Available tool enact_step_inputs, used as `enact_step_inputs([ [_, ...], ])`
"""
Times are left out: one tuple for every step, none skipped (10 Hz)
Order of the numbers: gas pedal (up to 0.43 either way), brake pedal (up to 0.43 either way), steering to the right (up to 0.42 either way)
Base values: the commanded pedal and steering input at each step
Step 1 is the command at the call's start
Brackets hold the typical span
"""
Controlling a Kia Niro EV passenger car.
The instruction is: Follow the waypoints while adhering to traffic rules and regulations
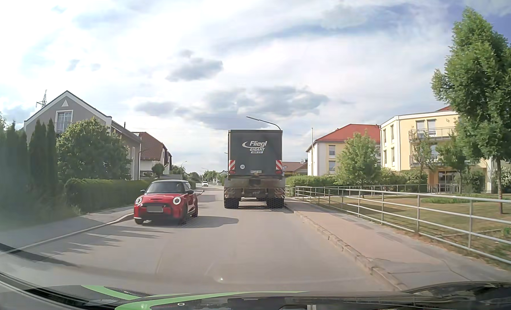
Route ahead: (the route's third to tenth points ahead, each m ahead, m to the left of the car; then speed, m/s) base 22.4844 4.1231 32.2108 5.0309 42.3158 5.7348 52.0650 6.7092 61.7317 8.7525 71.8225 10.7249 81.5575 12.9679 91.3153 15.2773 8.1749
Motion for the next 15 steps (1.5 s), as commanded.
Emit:
enact_step_inputs([
  [0.118, 0.0, -0.018],
  [0.13, 0.0, -0.019],
  [0.15, 0.0, -0.02],
  [0.15, 0.0, -0.021],
  [0.15, 0.0, -0.021],
  [0.15, 0.0, -0.021],
  [0.15, 0.0, -0.021],
  [0.157, 0.0, -0.021],
  [0.157, 0.0, -0.021],
  [0.169, 0.0, -0.021],
  [0.177, 0.0, -0.021],
  [0.177, 0.0, -0.021],
  [0.177, 0.0, -0.021],
  [0.177, 0.0, -0.019],
  [0.177, 0.0, -0.018],
])
